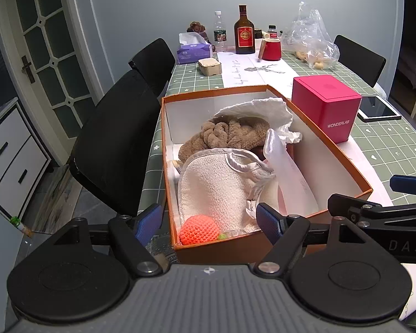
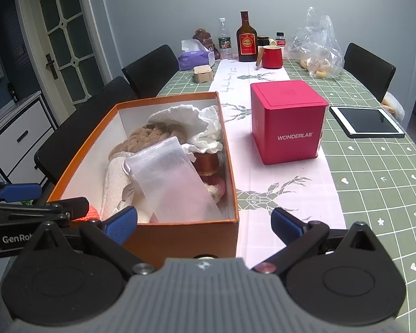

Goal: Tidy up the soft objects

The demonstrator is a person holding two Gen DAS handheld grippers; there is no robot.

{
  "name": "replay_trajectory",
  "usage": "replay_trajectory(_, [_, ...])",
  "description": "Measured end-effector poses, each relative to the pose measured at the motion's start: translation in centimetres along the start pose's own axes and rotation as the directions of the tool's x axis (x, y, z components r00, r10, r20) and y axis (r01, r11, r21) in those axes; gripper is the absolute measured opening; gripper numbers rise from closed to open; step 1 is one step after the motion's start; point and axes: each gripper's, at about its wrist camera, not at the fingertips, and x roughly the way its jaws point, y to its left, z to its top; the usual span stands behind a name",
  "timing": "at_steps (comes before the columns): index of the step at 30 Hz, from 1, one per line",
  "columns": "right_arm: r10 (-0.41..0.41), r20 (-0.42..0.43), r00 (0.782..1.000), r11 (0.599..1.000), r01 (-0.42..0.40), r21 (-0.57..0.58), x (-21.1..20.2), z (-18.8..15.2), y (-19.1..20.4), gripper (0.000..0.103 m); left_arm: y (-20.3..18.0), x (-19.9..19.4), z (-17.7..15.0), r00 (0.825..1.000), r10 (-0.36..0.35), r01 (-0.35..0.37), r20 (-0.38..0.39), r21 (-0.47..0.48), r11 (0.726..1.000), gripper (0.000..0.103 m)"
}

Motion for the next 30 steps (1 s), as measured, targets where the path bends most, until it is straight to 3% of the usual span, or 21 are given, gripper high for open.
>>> replay_trajectory(30, [0.000, -0.008, 1.000, 1.000, 0.000, 0.006, 0.22, -0.16, -0.17, 0.100, -0.15, 0.17, -0.01, 1.000, -0.002, 0.002, -0.004, 0.003, 1.000, 0.090])
